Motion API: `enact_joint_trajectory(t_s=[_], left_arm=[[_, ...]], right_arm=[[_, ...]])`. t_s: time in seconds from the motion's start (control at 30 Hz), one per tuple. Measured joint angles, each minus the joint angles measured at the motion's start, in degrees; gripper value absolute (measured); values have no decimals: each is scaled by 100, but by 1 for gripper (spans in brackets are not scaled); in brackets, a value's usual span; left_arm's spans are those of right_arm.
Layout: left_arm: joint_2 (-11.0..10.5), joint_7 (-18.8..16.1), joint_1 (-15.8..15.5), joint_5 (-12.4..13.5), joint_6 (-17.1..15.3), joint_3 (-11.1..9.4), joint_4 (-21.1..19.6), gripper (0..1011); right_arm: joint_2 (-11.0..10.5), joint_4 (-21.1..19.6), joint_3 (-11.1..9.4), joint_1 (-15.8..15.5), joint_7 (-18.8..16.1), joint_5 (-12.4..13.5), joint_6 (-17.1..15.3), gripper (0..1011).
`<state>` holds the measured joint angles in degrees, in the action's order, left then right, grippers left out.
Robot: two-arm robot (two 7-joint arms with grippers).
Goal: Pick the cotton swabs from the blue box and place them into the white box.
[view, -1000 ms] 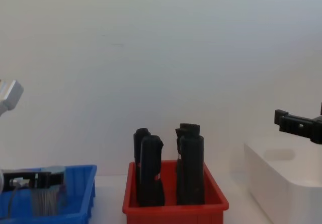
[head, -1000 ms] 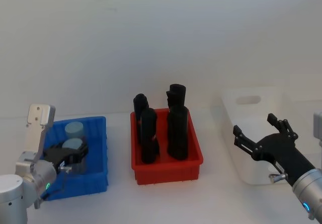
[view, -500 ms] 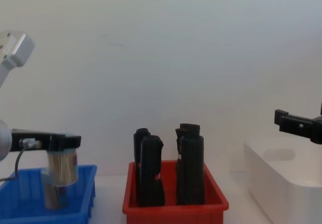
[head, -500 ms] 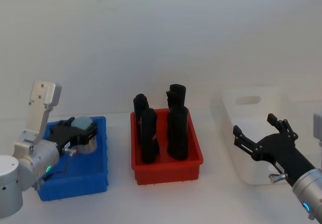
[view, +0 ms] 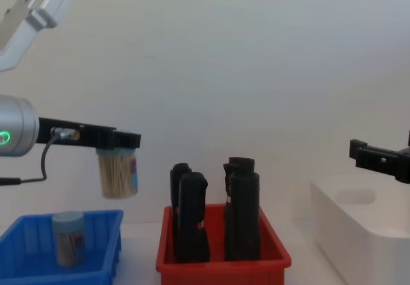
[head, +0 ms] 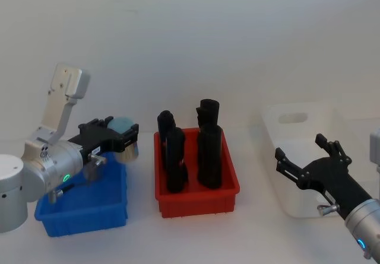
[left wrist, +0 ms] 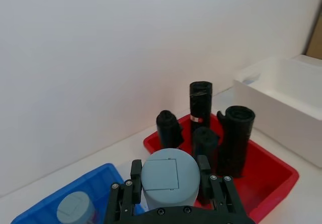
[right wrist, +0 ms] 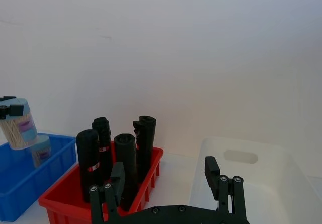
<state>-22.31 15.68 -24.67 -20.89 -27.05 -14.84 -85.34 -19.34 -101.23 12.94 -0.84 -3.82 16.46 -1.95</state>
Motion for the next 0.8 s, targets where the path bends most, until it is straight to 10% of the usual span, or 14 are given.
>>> enact_joint_trajectory(t_s=[0.8], left_arm=[[171,1256,-513,91,-524,-178,-235,661]], right_arm=[[0,0,0,0,0,0,0,1001]])
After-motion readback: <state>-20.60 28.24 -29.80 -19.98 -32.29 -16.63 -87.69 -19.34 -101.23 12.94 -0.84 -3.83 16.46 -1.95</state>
